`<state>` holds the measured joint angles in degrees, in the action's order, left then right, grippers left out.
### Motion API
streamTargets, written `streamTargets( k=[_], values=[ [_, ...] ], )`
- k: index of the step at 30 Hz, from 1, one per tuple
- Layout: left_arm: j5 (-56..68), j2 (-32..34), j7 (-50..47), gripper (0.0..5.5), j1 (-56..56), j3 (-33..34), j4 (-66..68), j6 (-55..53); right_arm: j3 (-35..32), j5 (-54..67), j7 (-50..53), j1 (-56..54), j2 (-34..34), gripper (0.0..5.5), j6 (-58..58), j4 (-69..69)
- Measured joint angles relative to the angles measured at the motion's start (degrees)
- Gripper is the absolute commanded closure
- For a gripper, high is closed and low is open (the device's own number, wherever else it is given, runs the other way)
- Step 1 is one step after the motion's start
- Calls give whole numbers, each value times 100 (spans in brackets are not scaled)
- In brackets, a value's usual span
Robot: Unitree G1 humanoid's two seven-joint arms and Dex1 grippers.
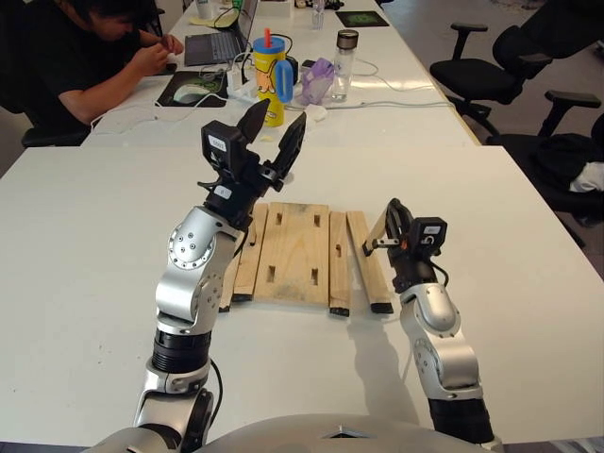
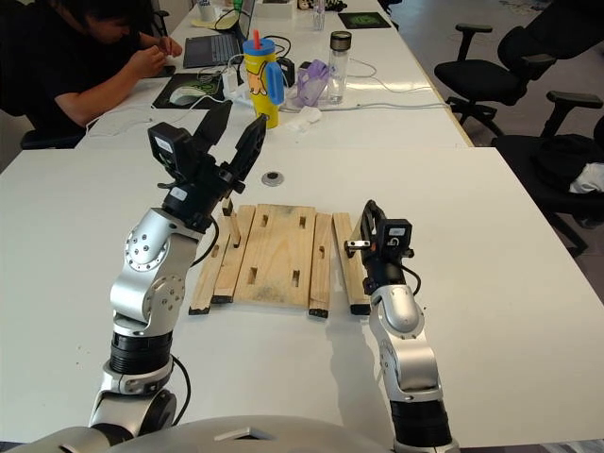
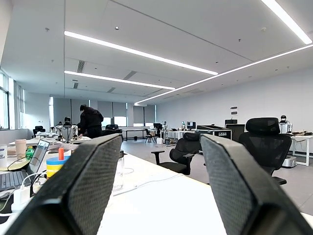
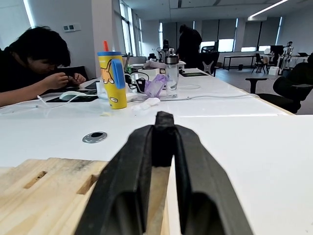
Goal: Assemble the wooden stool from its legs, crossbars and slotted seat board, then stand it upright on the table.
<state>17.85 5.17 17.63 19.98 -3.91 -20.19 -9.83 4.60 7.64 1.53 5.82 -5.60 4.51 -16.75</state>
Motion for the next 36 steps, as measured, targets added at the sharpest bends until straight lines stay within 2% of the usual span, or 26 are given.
streamTargets(
  k=[20,21,26,33,36],
  values=[
    [-103,-6,12,256,0,-54,51,134,-30,-375,-434,-13,-16,503,-435,380],
    [-106,-6,11,256,0,-54,76,139,-35,-375,-455,-45,-21,467,-395,370],
    [-114,-12,7,256,1,-48,129,195,-204,-276,-529,-89,-46,408,116,329],
    [-187,-51,-33,256,-16,-57,131,333,-513,-95,-582,-895,-218,408,884,-403],
    [-236,-91,-108,256,-50,-62,131,406,-781,129,-622,-1753,-374,408,1366,-596]
  ],
)
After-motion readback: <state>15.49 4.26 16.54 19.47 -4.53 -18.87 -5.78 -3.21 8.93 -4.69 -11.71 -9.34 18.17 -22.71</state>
